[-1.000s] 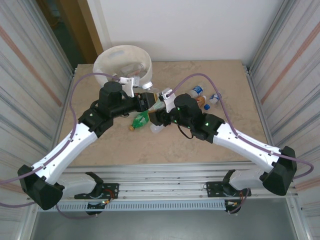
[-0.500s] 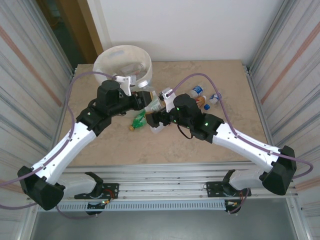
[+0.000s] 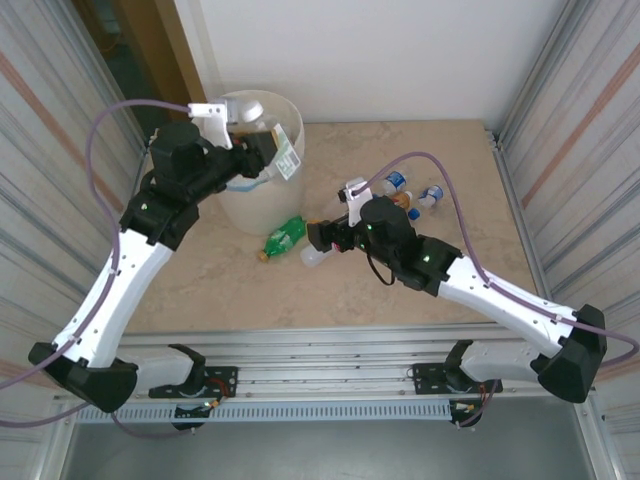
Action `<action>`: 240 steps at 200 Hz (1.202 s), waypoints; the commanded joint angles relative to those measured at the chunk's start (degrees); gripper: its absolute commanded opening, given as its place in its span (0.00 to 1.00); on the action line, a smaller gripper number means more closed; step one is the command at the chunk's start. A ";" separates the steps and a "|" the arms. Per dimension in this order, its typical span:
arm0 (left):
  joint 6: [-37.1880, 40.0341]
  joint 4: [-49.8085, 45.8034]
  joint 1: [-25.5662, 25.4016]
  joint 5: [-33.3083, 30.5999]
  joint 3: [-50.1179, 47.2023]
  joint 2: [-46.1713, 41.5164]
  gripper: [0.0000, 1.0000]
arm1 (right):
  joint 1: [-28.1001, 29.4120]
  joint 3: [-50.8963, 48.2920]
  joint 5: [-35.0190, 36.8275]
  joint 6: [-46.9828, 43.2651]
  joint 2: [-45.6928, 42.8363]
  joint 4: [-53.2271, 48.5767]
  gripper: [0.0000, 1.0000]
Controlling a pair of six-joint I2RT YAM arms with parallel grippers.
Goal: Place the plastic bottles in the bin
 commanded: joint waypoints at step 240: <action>-16.80 0.04 6.97 -21.90 23.24 33.98 0.41 | -0.75 -5.16 9.20 6.80 -6.73 -3.16 0.98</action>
